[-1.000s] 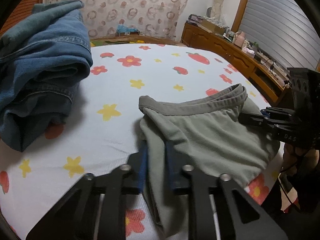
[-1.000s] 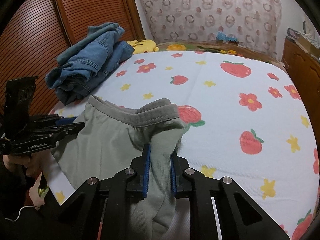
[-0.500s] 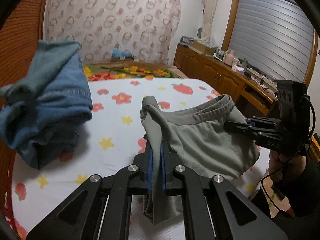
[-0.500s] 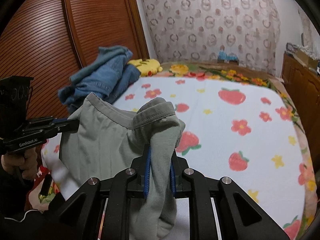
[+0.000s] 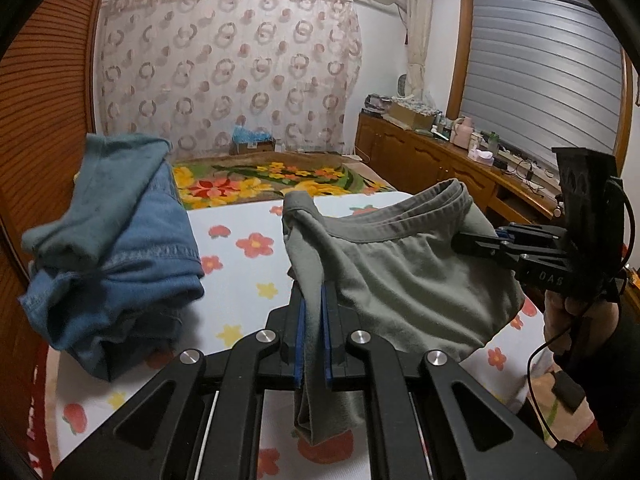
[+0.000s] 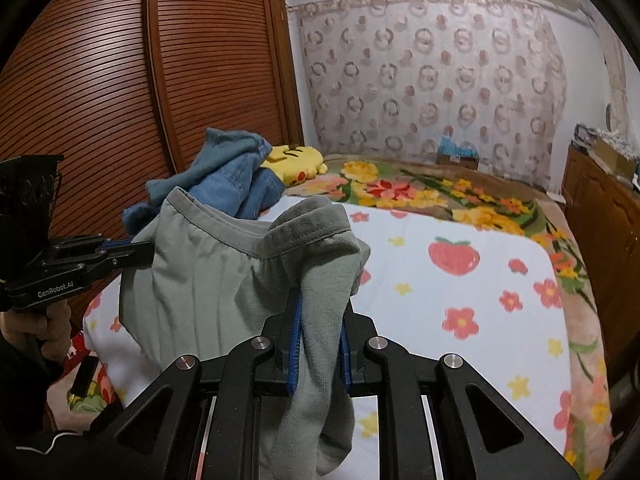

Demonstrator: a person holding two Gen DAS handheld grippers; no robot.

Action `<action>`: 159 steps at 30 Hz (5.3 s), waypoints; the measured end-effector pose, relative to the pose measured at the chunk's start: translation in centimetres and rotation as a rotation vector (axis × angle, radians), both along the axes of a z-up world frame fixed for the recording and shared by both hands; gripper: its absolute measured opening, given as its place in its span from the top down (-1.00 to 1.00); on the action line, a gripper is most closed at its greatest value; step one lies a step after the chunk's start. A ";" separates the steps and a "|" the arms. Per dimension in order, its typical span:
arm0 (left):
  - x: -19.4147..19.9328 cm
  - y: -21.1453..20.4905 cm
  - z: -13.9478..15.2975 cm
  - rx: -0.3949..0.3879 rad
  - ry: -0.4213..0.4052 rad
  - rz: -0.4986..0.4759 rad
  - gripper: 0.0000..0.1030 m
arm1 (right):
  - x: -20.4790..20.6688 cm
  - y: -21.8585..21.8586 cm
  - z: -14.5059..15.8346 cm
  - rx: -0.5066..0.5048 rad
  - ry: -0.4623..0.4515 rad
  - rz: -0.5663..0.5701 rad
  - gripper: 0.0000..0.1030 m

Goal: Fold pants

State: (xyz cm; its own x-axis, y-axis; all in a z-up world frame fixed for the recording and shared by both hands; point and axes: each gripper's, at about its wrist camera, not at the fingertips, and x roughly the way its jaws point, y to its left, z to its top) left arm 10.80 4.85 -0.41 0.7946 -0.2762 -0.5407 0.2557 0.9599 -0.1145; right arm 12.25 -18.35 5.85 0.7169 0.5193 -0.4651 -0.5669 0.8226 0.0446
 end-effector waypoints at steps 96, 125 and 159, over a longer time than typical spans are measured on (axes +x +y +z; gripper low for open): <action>4.8 17.4 3.0 -0.075 -0.025 0.500 0.29 | 26.6 21.9 8.3 -0.148 -0.092 0.424 0.25; 8.2 15.1 -1.1 -0.019 0.116 0.418 -0.30 | 28.2 19.9 2.3 -0.122 0.061 0.396 0.25; 3.2 13.9 3.2 0.045 -0.025 0.420 -0.71 | 17.7 13.6 3.0 -0.042 0.003 0.342 0.13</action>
